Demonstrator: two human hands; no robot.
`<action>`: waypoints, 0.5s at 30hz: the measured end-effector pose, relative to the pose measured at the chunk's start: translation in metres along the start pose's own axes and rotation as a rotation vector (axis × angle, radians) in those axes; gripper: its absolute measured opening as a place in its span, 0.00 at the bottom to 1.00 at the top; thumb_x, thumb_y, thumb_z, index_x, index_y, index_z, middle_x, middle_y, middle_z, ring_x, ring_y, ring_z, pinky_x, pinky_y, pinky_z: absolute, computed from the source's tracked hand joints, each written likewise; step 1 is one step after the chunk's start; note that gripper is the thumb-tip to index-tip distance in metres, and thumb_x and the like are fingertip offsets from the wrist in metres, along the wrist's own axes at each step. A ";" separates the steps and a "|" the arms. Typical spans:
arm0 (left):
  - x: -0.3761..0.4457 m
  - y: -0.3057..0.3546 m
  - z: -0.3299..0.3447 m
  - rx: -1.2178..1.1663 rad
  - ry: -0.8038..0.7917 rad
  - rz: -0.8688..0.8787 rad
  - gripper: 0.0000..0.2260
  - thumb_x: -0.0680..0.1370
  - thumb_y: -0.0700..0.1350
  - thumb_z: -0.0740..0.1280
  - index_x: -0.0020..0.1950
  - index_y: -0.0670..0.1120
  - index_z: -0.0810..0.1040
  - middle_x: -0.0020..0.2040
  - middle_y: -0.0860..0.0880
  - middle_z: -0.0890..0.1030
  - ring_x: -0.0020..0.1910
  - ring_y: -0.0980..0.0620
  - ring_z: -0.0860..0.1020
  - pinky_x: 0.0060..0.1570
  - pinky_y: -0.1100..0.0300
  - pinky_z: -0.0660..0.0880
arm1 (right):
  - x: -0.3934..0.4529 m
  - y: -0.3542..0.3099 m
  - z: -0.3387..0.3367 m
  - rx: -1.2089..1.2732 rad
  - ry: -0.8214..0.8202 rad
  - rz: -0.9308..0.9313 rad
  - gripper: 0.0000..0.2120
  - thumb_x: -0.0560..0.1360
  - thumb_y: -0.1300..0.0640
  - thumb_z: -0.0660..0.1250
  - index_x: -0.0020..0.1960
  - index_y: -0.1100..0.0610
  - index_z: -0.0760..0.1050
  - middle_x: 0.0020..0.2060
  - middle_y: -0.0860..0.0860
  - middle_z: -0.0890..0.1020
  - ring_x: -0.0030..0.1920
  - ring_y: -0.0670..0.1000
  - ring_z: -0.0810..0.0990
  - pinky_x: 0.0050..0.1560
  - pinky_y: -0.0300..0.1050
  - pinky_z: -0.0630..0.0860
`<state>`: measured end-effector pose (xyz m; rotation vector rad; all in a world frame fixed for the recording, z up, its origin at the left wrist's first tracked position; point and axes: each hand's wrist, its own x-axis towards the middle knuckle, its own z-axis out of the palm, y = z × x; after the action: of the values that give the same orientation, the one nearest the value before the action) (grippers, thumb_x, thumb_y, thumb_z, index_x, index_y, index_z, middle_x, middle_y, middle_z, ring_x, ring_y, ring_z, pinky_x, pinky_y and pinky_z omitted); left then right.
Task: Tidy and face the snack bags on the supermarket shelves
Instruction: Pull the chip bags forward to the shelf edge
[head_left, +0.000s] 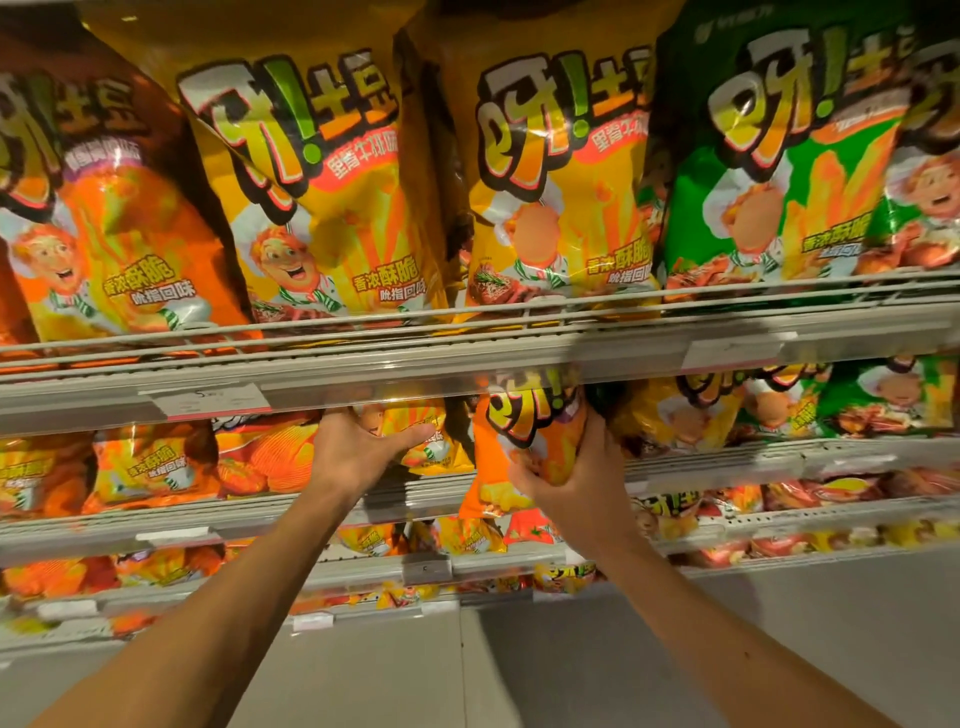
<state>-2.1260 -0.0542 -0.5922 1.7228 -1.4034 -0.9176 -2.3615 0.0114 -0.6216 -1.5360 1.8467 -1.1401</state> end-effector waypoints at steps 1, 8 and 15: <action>-0.001 0.002 0.001 0.024 -0.005 0.021 0.27 0.61 0.57 0.82 0.49 0.41 0.80 0.37 0.34 0.79 0.42 0.38 0.82 0.48 0.41 0.80 | -0.005 0.000 0.000 0.012 -0.020 0.020 0.42 0.69 0.48 0.79 0.76 0.52 0.61 0.63 0.51 0.72 0.63 0.52 0.70 0.67 0.57 0.72; -0.009 0.012 0.041 0.006 0.018 0.046 0.23 0.60 0.59 0.82 0.41 0.48 0.74 0.34 0.44 0.79 0.33 0.51 0.75 0.39 0.50 0.78 | -0.041 0.011 -0.019 0.010 -0.058 0.106 0.49 0.65 0.52 0.81 0.79 0.51 0.58 0.69 0.48 0.71 0.62 0.45 0.66 0.64 0.44 0.65; -0.009 0.035 0.116 0.037 -0.044 0.038 0.21 0.65 0.51 0.81 0.30 0.38 0.74 0.28 0.44 0.78 0.27 0.48 0.72 0.48 0.38 0.76 | -0.062 0.041 -0.069 -0.045 0.000 0.240 0.47 0.65 0.48 0.83 0.76 0.56 0.63 0.67 0.53 0.73 0.66 0.55 0.70 0.66 0.60 0.72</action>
<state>-2.2447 -0.0610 -0.6174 1.7066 -1.4858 -0.9193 -2.4233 0.0916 -0.6273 -1.2940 2.0057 -0.9938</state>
